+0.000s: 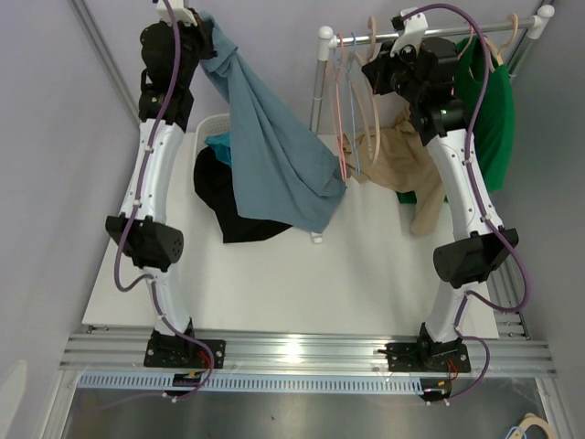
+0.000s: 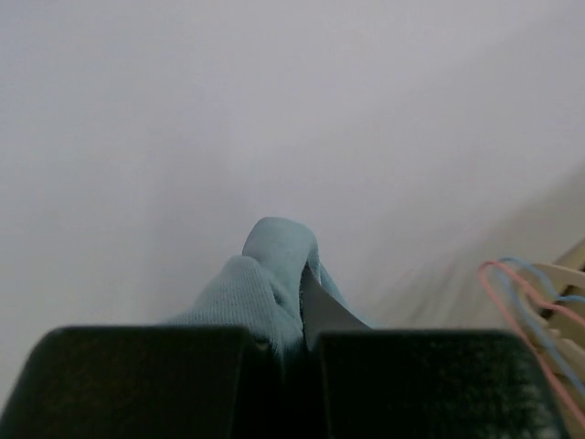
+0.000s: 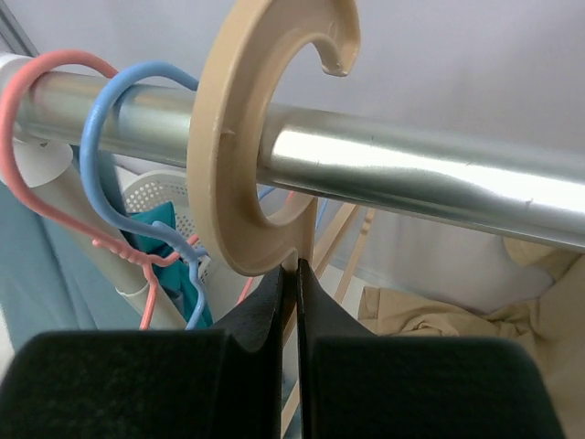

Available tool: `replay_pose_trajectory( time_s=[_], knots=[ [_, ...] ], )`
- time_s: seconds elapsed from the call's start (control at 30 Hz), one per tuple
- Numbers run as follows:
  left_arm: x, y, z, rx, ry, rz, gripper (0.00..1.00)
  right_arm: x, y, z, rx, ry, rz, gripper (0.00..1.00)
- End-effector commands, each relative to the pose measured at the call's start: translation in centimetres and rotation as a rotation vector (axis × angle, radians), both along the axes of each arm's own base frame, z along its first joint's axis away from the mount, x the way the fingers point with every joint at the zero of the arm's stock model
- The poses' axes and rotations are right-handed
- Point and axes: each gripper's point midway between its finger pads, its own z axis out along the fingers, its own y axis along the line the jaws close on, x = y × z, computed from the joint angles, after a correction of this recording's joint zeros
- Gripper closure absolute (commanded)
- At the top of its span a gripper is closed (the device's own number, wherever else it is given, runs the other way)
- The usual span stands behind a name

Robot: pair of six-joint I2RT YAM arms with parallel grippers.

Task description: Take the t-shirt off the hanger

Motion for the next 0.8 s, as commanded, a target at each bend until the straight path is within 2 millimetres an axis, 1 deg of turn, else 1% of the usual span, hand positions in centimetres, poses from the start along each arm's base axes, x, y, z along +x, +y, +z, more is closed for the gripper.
replay_pose_trajectory(
  time_s=[0.0,0.03,0.1,0.13,0.17,0.23,0.27,0.33,0.37,0.4,0.43,0.47,0.5,0.53,0.57,0.6,0.63,0.67,0.7,0.73,0.77],
  knots=[
    [2.0,3.8,1.6,-0.006,-0.111,0.099,0.99,-0.9,0.8,2.7,0.007,-0.068,0.04,1.0],
    [2.3,5.3,1.2,-0.013,-0.102,0.119,0.99,-1.1,1.2,2.7,0.005,-0.069,0.051,1.0],
    [2.8,6.7,0.5,-0.015,-0.083,0.145,0.99,-1.4,1.7,2.6,0.0,-0.067,0.06,1.0],
    [2.9,7.8,0.1,-0.025,-0.07,0.158,0.99,-1.3,1.8,2.4,-0.004,-0.064,0.06,1.0],
    [3.0,7.6,-0.2,-0.032,-0.057,0.124,0.99,-1.3,2.0,2.2,-0.006,-0.059,0.065,1.0],
    [3.4,6.9,-2.5,-0.017,0.004,0.086,0.99,-1.1,2.1,1.5,-0.008,-0.045,0.07,1.0],
    [3.8,6.4,-4.3,-0.029,0.045,0.062,0.99,-1.1,2.3,1.3,-0.008,-0.041,0.076,1.0],
    [3.8,5.4,-6.0,-0.059,0.089,0.013,0.99,-1.0,2.4,0.7,-0.007,-0.027,0.082,1.0],
    [4.0,4.0,-9.1,-0.097,0.174,-0.048,0.99,-1.0,2.6,0.6,-0.003,-0.022,0.087,1.0],
    [4.0,3.2,-10.4,-0.109,0.211,-0.072,0.99,-1.0,2.7,0.1,-0.006,-0.015,0.09,1.0],
    [3.6,1.2,-11.6,-0.111,0.252,-0.101,0.99,-0.9,2.7,-0.2,-0.007,-0.008,0.088,1.0],
    [3.7,0.8,-15.1,-0.109,0.333,-0.063,0.99,-0.9,2.7,-0.3,-0.004,-0.003,0.085,1.0],
    [3.4,0.1,-16.2,-0.107,0.361,-0.047,0.99,-1.1,2.7,-0.3,-0.002,-0.002,0.088,1.0],
    [3.0,-1.4,-18.6,-0.096,0.412,-0.044,0.99,-1.2,2.8,-0.5,-0.002,0.005,0.091,1.0],
    [2.8,-1.4,-20.8,-0.116,0.469,-0.001,0.99,-1.3,2.9,-0.5,0.0,0.007,0.094,1.0],
    [2.6,-1.9,-22.1,-0.133,0.51,-0.002,0.91,-1.5,2.8,-0.4,0.0,0.008,0.094,0.99],
    [2.6,-2.3,-23.2,-0.149,0.55,-0.009,0.82,-1.6,2.9,-0.5,-0.001,0.012,0.094,0.94],
    [2.0,-2.6,-25.5,-0.181,0.647,-0.005,0.72,-1.7,2.8,-0.4,-0.001,0.011,0.091,0.88],
    [2.5,-2.5,-25.9,-0.194,0.676,0.011,0.57,-1.7,2.6,-0.3,-0.005,0.008,0.082,0.76],
    [2.4,-2.4,-26.9,-0.197,0.721,0.026,0.54,-1.8,2.5,-0.3,-0.007,0.009,0.076,0.71],
    [2.1,-2.3,-27.4,-0.194,0.751,0.038,0.45,-1.9,2.4,-0.3,-0.009,0.011,0.071,0.68]
  ],
)
